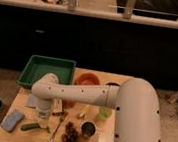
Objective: Place pepper in purple bowl
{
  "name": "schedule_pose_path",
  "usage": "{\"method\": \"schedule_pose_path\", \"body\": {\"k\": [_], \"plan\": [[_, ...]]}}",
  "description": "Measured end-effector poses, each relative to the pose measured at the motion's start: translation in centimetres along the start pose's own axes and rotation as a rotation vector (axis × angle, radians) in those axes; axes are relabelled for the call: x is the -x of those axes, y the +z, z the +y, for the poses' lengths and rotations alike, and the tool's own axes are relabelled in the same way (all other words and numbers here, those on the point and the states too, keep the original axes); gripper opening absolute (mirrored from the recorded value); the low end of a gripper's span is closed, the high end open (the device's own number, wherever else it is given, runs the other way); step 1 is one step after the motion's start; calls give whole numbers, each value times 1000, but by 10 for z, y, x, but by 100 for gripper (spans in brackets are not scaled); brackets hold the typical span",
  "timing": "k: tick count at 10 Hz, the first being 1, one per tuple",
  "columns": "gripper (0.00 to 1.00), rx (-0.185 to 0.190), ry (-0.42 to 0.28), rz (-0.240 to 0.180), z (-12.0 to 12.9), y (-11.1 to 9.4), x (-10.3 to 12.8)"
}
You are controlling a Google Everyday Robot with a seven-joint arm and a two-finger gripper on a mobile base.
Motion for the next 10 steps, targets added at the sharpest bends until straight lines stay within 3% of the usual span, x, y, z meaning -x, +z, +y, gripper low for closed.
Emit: {"method": "schedule_pose_path", "body": {"k": [2,4,7,10], "plan": [[0,34,-38,-81,-7,-11,-14],[0,75,-73,-127,-13,-27,-29],[0,133,-83,-148,-9,-55,-33],[0,175,-59,-161,22,-88,-26]]}}
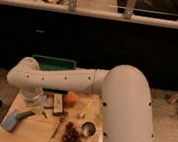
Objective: Place pepper in purple bowl
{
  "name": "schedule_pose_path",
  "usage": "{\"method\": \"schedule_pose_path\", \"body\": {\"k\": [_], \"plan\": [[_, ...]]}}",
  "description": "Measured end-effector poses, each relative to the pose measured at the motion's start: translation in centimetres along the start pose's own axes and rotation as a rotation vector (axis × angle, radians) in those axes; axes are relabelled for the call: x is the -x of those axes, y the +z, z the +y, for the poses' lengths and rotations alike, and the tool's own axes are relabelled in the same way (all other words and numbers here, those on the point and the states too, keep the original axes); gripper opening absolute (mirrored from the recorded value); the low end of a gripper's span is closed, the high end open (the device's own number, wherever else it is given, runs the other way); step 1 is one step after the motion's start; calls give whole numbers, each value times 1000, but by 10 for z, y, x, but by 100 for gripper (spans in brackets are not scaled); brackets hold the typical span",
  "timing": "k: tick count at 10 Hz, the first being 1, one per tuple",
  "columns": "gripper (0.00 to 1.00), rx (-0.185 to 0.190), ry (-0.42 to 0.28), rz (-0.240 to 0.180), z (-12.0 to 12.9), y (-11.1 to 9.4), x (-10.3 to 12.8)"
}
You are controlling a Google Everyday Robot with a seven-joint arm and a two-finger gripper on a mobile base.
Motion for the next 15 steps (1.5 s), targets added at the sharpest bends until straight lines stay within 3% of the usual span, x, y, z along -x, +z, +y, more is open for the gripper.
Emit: {"method": "schedule_pose_path", "body": {"k": [2,5,12,15], "plan": [[0,11,37,-8,28,-14,18],[0,11,87,-11,43,-23,42],[0,12,84,-14,42,-22,41],[0,49,165,-27,61,-40,53]]}}
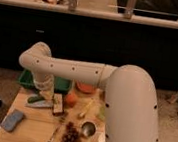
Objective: Place pepper in purple bowl
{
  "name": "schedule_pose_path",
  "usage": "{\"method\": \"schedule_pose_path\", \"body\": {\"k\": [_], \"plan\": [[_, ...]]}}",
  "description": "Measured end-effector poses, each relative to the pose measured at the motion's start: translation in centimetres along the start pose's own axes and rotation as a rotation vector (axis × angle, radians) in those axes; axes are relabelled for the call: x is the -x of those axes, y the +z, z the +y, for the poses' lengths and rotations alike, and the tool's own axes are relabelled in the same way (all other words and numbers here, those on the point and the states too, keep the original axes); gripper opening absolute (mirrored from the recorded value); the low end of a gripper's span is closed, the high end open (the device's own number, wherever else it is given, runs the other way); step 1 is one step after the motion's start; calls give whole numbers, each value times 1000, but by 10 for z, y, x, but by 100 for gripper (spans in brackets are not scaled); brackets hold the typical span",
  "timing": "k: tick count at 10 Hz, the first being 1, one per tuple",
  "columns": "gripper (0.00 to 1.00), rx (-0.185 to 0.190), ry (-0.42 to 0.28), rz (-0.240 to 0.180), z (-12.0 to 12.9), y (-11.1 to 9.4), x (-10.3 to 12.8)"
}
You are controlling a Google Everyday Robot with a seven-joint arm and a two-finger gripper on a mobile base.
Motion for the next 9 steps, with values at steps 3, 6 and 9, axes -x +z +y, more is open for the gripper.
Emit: {"method": "schedule_pose_path", "body": {"k": [3,6,9], "plan": [[0,27,88,-5,22,-17,30],[0,31,158,-14,36,-21,59],[0,15,229,-9,48,-17,91]]}}
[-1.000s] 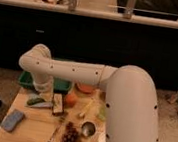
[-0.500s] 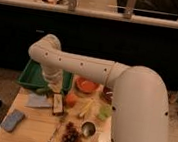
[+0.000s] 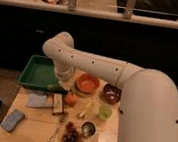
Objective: Place pepper in purple bowl
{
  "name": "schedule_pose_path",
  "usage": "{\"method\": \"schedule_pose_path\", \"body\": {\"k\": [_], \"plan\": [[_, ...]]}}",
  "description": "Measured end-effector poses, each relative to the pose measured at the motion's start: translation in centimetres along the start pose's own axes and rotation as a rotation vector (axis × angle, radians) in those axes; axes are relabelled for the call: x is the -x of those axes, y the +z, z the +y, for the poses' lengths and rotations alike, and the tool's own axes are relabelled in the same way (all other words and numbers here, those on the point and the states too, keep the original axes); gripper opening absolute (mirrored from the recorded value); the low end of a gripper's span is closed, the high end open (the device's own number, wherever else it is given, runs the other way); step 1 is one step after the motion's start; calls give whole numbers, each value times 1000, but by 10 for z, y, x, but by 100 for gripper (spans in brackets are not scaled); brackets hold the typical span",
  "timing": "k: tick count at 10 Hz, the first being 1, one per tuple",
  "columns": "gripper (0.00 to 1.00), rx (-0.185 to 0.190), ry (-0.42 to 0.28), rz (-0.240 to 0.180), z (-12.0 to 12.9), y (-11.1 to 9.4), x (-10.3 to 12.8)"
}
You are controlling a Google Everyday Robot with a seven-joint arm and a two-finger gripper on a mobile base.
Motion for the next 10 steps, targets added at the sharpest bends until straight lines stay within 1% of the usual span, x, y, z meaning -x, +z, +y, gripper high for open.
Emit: {"method": "schedule_pose_path", "body": {"k": [2,3,4,10], "plan": [[0,-16,44,15,9,4,18],[0,-18,51,13,10,5,23],[0,-17,47,20,10,5,19],[0,-18,45,18,9,5,18]]}}
